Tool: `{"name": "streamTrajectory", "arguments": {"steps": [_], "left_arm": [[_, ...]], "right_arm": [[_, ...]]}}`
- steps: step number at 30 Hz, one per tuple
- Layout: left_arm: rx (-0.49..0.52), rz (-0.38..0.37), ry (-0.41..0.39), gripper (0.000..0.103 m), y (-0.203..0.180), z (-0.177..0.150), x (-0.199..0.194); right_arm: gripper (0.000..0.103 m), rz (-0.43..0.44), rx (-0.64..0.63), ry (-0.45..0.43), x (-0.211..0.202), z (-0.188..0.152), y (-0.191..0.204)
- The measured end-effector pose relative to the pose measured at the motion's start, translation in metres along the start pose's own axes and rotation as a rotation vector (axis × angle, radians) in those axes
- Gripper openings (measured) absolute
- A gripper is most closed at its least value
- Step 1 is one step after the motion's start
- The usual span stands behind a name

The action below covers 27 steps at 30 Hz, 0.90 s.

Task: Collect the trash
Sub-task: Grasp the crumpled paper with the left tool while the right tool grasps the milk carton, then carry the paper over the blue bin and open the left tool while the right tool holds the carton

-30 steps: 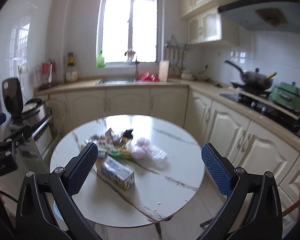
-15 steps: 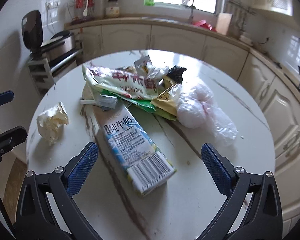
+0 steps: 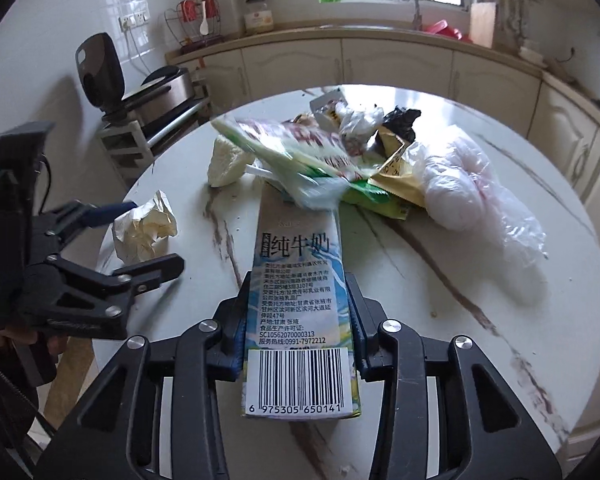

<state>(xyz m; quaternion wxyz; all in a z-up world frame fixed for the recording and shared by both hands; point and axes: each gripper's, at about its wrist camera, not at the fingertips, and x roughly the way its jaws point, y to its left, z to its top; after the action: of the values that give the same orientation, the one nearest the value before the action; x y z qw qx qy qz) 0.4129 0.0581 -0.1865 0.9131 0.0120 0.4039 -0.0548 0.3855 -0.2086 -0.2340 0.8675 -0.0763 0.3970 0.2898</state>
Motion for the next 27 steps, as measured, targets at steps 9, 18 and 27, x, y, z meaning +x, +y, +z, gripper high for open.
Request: {"name": "streamTrajectory", "arguments": {"steps": [9,18,27], "left_arm": [[-0.081,-0.145,-0.046,0.034,0.033,-0.005,0.002],[-0.085,-0.206,-0.124,0.034,0.054,-0.018,-0.027],[-0.060,-0.221,-0.141,0.035,0.055,-0.043,-0.050]], "right_arm": [[0.037,0.026,0.073,-0.039,-0.017,-0.003,0.015],[0.037,0.030,0.149,-0.120,-0.036,0.004,0.035],[0.038,-0.127,0.085,0.010,-0.030,-0.008,0.040]]}}
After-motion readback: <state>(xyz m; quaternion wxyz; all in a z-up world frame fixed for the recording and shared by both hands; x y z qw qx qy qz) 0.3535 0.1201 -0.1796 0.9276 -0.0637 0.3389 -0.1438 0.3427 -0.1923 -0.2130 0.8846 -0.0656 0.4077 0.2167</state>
